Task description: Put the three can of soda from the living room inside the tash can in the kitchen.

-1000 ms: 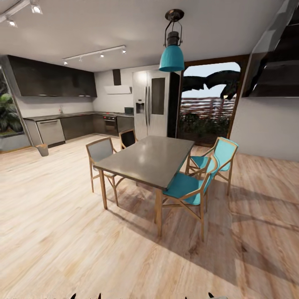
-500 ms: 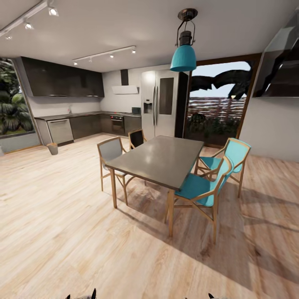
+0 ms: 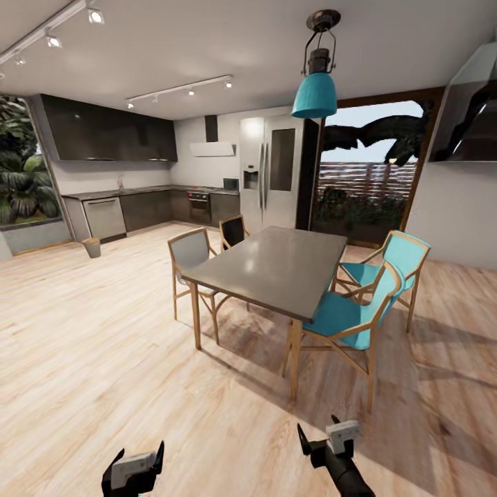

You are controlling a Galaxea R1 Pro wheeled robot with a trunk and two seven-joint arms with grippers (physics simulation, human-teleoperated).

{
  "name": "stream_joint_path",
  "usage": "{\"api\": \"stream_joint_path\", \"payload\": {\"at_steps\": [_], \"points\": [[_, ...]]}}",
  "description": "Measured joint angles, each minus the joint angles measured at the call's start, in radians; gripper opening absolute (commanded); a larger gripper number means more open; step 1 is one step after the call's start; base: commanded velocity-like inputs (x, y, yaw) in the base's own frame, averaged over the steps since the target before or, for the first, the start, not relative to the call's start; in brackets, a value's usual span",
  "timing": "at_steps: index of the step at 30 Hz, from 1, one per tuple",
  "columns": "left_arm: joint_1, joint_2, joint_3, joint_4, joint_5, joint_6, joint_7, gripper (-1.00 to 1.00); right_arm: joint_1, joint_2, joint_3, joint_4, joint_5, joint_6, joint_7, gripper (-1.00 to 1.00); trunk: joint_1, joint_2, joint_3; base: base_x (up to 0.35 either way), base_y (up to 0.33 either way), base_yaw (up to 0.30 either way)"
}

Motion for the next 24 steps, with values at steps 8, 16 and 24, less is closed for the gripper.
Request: {"api": "stream_joint_path", "payload": {"at_steps": [8, 16, 24], "points": [[-0.057, 0.023, 0.001, -0.101, -0.120, 0.104, 0.016, 1.00, -0.042, 0.006, 0.042, -0.129, 0.083, 0.042, -0.007, 1.00, 0.000, 0.000, 0.000, 0.116, 0.070, 0.001], [-0.067, 0.027, 0.005, -0.182, -0.157, 0.117, 0.050, 1.00, -0.076, -0.005, 0.038, -0.128, 0.093, 0.112, -0.011, 1.00, 0.000, 0.000, 0.000, 0.082, 0.038, 0.000], [-0.069, 0.029, 0.008, -0.140, -0.143, 0.115, 0.066, 1.00, -0.100, -0.004, 0.038, -0.095, 0.095, 0.118, -0.012, 1.00, 0.000, 0.000, 0.000, 0.249, 0.107, 0.000]]}}
